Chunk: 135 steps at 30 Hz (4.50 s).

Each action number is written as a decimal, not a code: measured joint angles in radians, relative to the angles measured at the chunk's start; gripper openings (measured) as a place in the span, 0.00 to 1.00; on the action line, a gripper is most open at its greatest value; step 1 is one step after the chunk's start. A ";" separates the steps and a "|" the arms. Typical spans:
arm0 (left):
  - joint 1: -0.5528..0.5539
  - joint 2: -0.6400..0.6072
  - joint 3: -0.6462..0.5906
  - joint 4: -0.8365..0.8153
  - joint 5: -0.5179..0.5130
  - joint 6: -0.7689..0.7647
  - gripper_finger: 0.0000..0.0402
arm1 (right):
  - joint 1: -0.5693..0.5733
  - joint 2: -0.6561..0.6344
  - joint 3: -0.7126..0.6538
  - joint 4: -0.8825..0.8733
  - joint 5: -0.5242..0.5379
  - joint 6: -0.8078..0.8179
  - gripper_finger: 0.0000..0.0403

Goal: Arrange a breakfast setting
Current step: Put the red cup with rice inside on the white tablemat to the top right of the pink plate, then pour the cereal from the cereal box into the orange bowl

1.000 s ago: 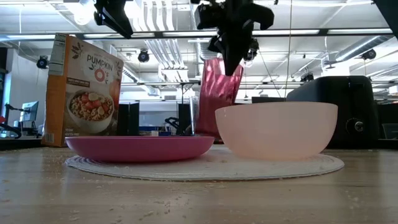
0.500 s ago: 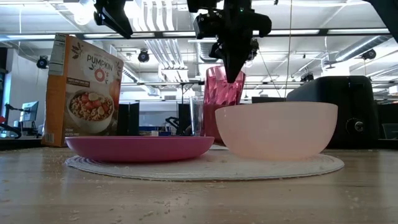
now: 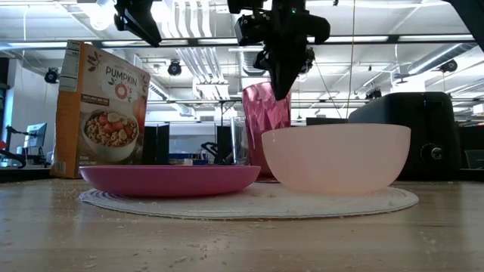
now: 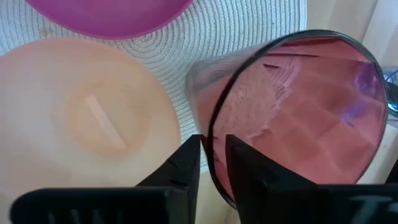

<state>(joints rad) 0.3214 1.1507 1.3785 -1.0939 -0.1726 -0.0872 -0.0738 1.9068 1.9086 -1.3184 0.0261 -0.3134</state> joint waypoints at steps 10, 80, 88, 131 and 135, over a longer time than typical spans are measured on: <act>0.000 0.000 0.000 -0.001 0.000 0.000 0.32 | 0.000 0.000 0.071 -0.043 0.000 0.026 0.23; -0.131 0.000 -0.238 0.348 0.104 -0.026 0.32 | -0.047 -1.078 -1.074 0.639 -0.052 0.373 0.17; -0.131 0.000 -0.238 0.347 0.104 -0.026 0.32 | -0.046 -1.222 -1.330 0.955 -0.057 0.437 0.17; -0.131 0.033 -0.238 0.354 0.105 -0.055 0.32 | 0.012 -1.611 -1.886 1.590 0.003 0.269 0.17; -0.131 0.033 -0.238 0.354 0.105 -0.064 0.32 | 0.012 -1.645 -1.886 1.556 0.003 0.255 0.17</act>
<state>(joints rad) 0.1902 1.1839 1.1400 -0.7401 -0.0681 -0.1513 -0.0616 0.2615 0.0223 0.2375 0.0292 -0.0588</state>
